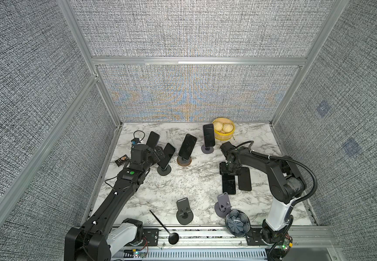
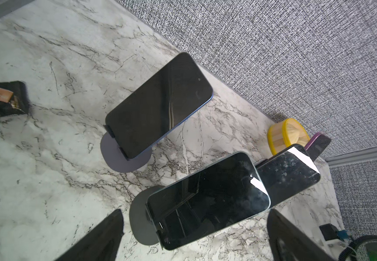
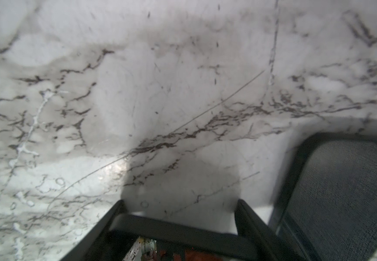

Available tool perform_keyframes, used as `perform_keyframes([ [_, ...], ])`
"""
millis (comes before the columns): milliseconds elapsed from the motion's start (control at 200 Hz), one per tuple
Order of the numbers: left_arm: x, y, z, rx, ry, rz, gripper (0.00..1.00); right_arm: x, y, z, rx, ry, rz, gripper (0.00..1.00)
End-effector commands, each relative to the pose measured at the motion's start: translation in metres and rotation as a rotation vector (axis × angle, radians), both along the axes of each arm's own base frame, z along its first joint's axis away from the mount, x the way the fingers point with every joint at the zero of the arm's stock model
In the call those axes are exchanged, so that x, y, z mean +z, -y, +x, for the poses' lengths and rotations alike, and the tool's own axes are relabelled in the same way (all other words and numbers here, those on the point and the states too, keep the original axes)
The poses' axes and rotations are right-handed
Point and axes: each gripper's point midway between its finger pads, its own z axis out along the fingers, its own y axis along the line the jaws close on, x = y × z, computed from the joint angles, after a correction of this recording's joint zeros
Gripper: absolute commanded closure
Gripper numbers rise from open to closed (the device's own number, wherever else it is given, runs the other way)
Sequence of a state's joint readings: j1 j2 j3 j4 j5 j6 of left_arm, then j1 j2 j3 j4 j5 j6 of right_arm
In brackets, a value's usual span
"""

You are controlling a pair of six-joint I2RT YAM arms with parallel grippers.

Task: Remove the phone from the phone stand
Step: Place the phone at the center of the table.

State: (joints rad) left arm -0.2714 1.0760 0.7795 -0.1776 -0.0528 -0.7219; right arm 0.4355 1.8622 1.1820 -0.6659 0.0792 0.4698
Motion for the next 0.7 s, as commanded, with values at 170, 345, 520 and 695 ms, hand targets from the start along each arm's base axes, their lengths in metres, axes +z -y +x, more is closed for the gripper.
perform_keyframes([
  [170,-0.003,-0.005,-0.004,0.017,0.017,0.002,0.01,-0.017,0.002,-0.007,0.007,-0.029,-0.011,0.28],
  [345,-0.005,-0.003,-0.003,0.007,0.002,0.015,0.01,-0.018,0.002,-0.007,0.006,-0.024,-0.009,0.28],
  [520,-0.004,-0.002,-0.004,-0.009,-0.001,0.022,0.0,-0.022,0.001,-0.006,0.001,-0.035,0.0,0.28],
  [695,-0.009,-0.006,-0.003,0.004,0.017,0.044,0.0,-0.018,0.001,-0.007,-0.013,-0.027,0.009,0.24],
])
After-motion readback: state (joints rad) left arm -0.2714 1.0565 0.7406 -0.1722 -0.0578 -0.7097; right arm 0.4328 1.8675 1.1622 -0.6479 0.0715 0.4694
